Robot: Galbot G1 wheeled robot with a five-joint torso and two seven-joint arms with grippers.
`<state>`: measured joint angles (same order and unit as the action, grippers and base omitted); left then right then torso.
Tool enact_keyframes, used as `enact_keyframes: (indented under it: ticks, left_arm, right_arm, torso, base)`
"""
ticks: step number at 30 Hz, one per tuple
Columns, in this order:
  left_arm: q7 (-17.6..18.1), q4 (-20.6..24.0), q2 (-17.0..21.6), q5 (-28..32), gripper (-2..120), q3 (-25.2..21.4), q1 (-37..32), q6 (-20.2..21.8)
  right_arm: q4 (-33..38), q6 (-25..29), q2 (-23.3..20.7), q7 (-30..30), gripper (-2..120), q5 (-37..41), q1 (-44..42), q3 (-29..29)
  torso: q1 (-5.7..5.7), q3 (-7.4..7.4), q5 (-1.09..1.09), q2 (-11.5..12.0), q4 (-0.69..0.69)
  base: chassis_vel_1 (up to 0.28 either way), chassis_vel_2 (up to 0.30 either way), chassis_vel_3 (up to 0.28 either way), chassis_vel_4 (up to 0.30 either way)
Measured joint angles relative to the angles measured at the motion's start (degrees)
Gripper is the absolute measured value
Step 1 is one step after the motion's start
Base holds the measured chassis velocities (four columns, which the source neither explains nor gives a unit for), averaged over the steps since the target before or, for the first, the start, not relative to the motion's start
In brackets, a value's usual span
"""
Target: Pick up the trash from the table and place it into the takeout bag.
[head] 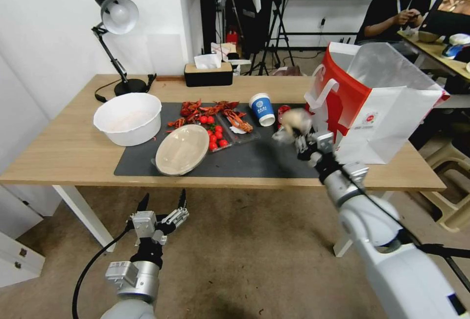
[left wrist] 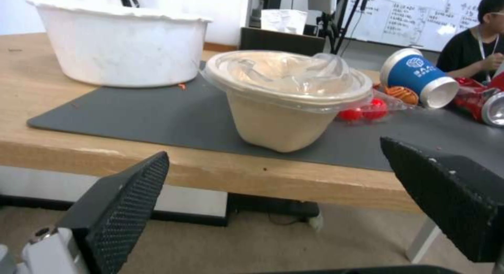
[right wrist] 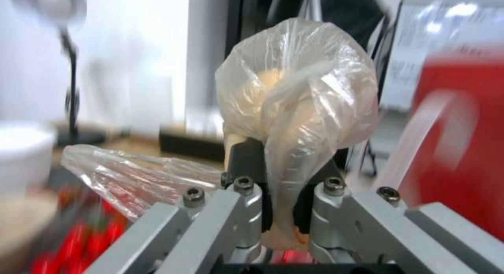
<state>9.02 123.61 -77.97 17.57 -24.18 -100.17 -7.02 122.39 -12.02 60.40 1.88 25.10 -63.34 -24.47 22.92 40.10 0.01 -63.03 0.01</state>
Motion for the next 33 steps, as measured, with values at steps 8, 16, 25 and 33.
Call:
enact_keyframes:
  ticks: [8,16,25,33]
  left_arm:
    - [-0.78,0.0,-0.52,0.07,100,0.15,-0.38,-1.49]
    - [-2.13,0.04,-0.79,-0.24,100,0.3,-0.56,-2.53]
    - [-2.63,0.2,-0.84,-0.02,100,0.29,-0.83,-3.37]
    - [-2.13,0.65,-0.85,-0.02,100,0.43,-1.08,-3.55]
  right_arm:
    - [0.57,-1.55,-8.79,5.46,4,12.02,9.98,-5.37]
    - [-5.15,-4.58,-15.02,14.85,4,17.55,18.62,-5.99]
    - [-5.91,-19.18,-16.71,30.18,4,26.62,21.74,-5.25]
    - [-6.91,-25.08,-18.19,33.79,33,33.24,22.8,-4.97]
  torso:
    - [0.0,0.01,-0.01,0.0,-0.01]
    - [0.0,0.01,0.0,0.0,0.0]
    - [0.0,0.01,0.0,0.0,0.0]
    - [0.0,0.01,0.0,0.0,-0.01]
  base:
    - [0.0,0.0,0.0,0.0]
    - [0.0,0.0,0.0,0.0]
    - [0.0,0.0,0.0,0.0]
    - [0.0,0.0,0.0,0.0]
